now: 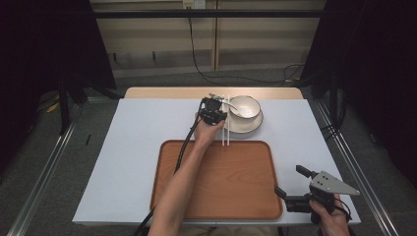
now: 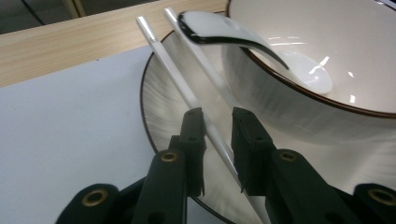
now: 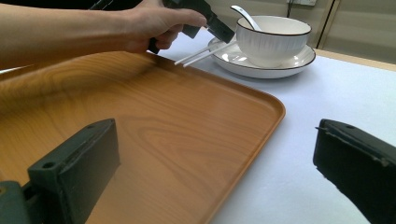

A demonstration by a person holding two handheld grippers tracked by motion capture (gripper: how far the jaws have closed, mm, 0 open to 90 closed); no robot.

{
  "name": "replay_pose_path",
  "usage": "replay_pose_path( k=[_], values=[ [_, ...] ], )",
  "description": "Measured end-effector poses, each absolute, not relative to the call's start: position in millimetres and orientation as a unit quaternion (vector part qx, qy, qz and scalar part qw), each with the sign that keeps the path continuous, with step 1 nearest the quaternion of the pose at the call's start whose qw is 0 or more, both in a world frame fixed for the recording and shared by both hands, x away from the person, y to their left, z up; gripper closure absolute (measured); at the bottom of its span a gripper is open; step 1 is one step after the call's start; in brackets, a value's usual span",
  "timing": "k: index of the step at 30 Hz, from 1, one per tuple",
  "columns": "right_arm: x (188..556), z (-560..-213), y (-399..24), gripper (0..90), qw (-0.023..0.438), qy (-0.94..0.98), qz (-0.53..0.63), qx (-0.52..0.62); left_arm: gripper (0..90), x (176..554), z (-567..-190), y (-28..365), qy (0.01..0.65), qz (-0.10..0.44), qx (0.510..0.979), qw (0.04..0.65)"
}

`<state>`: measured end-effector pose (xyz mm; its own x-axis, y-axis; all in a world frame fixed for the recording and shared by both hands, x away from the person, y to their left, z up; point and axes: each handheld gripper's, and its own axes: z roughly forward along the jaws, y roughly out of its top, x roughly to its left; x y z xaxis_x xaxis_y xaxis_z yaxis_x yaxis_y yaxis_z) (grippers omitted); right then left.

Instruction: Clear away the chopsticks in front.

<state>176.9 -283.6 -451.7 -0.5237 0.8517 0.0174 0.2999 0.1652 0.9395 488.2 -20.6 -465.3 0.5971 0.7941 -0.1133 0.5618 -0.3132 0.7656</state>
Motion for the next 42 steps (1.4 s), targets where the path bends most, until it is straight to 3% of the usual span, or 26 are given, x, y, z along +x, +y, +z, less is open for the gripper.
replay_pose_path(
  k=[14, 42],
  values=[
    [176.6, -451.8, -284.3, 0.1, 0.272, 0.711, 0.506, 0.405, 78.6, 495.1, -466.9, -30.9, 0.460, 0.162, 0.793, 0.365],
    [177.0, -451.7, -284.8, 0.1, 0.269, 0.710, 0.510, 0.406, 85.3, 491.2, -458.9, -21.7, 0.480, 0.141, 0.773, 0.391]
  ],
)
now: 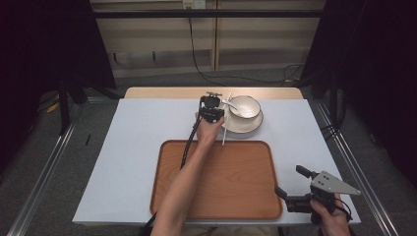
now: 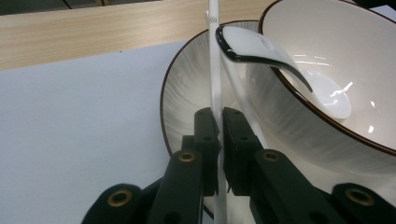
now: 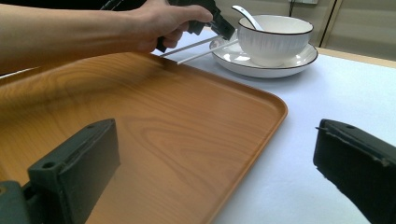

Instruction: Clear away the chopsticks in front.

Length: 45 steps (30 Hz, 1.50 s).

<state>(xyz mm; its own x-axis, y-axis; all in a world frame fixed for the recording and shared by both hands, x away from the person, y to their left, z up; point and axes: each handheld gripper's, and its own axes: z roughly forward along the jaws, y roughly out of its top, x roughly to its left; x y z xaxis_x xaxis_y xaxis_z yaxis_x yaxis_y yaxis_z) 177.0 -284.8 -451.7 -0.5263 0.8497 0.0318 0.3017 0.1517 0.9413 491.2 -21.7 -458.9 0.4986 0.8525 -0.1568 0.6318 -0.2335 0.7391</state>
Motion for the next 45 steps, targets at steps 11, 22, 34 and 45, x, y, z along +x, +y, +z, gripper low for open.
replay_pose_path(
  k=[11, 22, 34, 45],
  values=[
    [176.5, -451.8, -284.8, 0.1, 0.269, 0.709, 0.514, 0.401, 85.3, 483.8, -446.9, -3.5, 0.467, 0.155, 0.774, 0.399],
    [176.4, -452.2, -283.9, 0.1, 0.269, 0.709, 0.516, 0.398, 85.3, 473.9, -439.3, 34.4, 0.474, 0.159, 0.756, 0.424],
    [175.8, -452.0, -283.3, 0.0, 0.268, 0.711, 0.517, 0.394, 85.3, 454.7, -430.9, 55.8, 0.457, 0.176, 0.759, 0.429],
    [175.7, -452.3, -283.2, 0.1, 0.272, 0.710, 0.518, 0.392, 85.3, 436.9, -433.9, 73.9, 0.463, 0.174, 0.759, 0.423]
  ],
)
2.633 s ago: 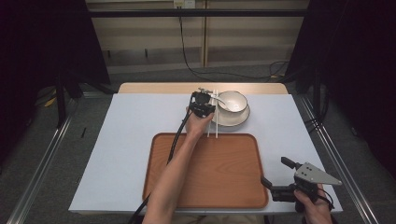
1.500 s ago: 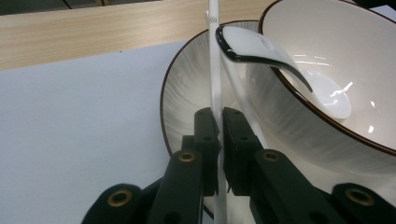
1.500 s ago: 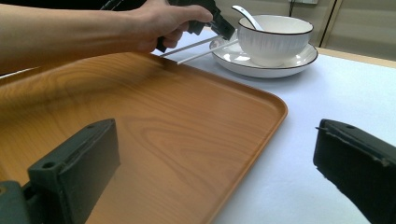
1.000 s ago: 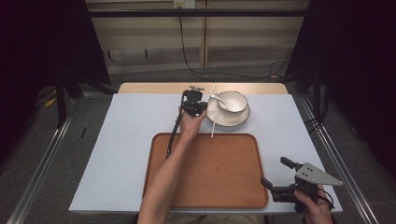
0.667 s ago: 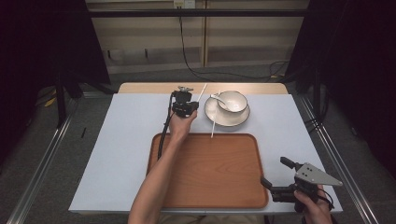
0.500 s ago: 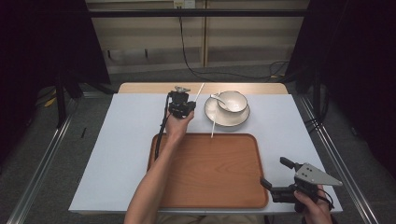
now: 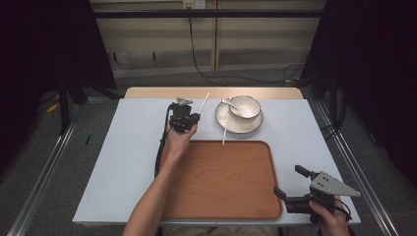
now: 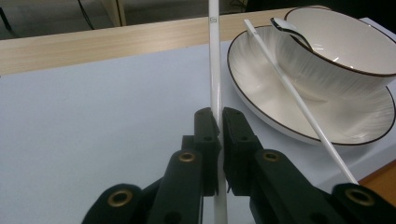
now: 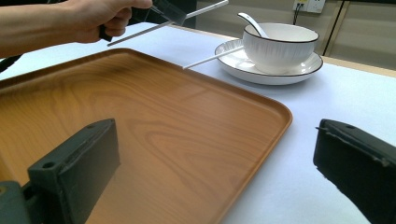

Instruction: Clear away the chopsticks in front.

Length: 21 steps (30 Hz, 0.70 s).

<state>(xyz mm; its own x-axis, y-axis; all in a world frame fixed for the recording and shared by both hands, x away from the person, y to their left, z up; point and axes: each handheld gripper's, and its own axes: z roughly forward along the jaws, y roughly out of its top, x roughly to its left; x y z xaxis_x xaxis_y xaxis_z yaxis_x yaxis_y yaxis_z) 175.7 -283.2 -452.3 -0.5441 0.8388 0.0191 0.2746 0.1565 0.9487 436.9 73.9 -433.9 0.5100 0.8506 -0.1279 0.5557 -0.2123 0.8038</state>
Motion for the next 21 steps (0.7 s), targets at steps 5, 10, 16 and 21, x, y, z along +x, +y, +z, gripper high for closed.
replay_pose_path(
  k=[5, 10, 16, 21],
  values=[
    [176.1, -453.0, -283.4, 0.1, 0.272, 0.710, 0.516, 0.395, 85.3, 427.9, -434.7, 79.0, 0.465, 0.181, 0.761, 0.414],
    [176.0, -452.6, -283.2, 0.0, 0.271, 0.711, 0.517, 0.392, 85.3, 424.9, -432.9, 80.1, 0.471, 0.190, 0.758, 0.410],
    [176.4, -452.9, -283.9, 0.0, 0.274, 0.709, 0.516, 0.396, 85.3, 418.4, -431.7, 94.6, 0.484, 0.160, 0.748, 0.425],
    [176.0, -452.7, -283.6, 0.0, 0.273, 0.710, 0.514, 0.395, 85.3, 409.6, -435.0, 99.1, 0.495, 0.182, 0.748, 0.402]
  ],
)
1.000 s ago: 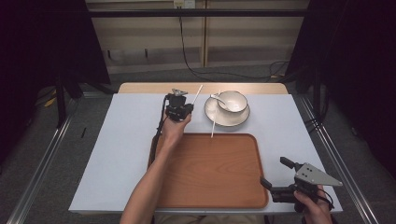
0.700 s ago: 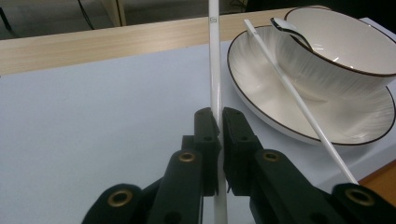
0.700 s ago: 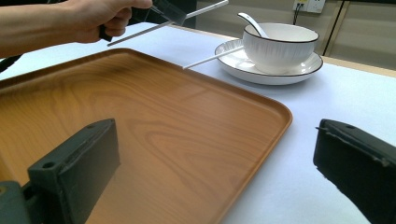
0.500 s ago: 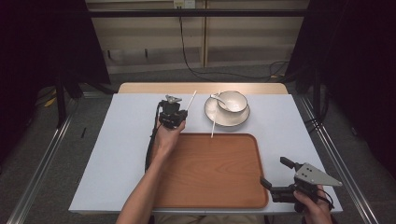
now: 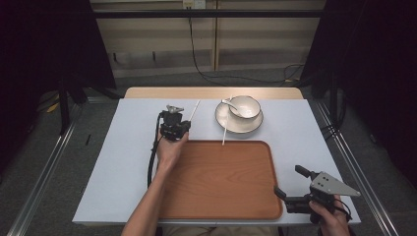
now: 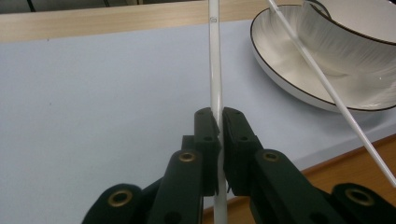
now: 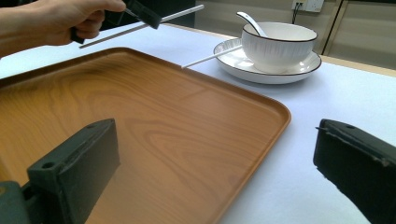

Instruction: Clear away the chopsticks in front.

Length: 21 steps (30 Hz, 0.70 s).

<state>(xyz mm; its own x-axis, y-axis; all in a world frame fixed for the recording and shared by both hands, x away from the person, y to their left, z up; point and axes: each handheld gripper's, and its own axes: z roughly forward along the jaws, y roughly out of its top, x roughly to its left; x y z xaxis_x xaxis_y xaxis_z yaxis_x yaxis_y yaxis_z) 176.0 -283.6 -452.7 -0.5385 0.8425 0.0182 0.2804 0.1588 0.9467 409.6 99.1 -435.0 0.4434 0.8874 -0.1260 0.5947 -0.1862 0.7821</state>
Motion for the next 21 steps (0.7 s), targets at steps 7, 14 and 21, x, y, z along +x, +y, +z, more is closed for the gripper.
replay_pose_path(
  k=[7, 14, 21],
  values=[
    [175.9, -452.9, -283.8, 0.0, 0.274, 0.710, 0.515, 0.394, 85.4, 386.6, -436.0, 106.3, 0.513, 0.174, 0.739, 0.400],
    [176.2, -453.2, -283.9, 0.0, 0.274, 0.710, 0.514, 0.396, 85.4, 365.7, -438.5, 113.7, 0.516, 0.178, 0.732, 0.407],
    [176.1, -453.1, -284.0, 0.0, 0.278, 0.710, 0.511, 0.397, 85.4, 349.6, -445.9, 126.2, 0.527, 0.147, 0.717, 0.431]
  ],
)
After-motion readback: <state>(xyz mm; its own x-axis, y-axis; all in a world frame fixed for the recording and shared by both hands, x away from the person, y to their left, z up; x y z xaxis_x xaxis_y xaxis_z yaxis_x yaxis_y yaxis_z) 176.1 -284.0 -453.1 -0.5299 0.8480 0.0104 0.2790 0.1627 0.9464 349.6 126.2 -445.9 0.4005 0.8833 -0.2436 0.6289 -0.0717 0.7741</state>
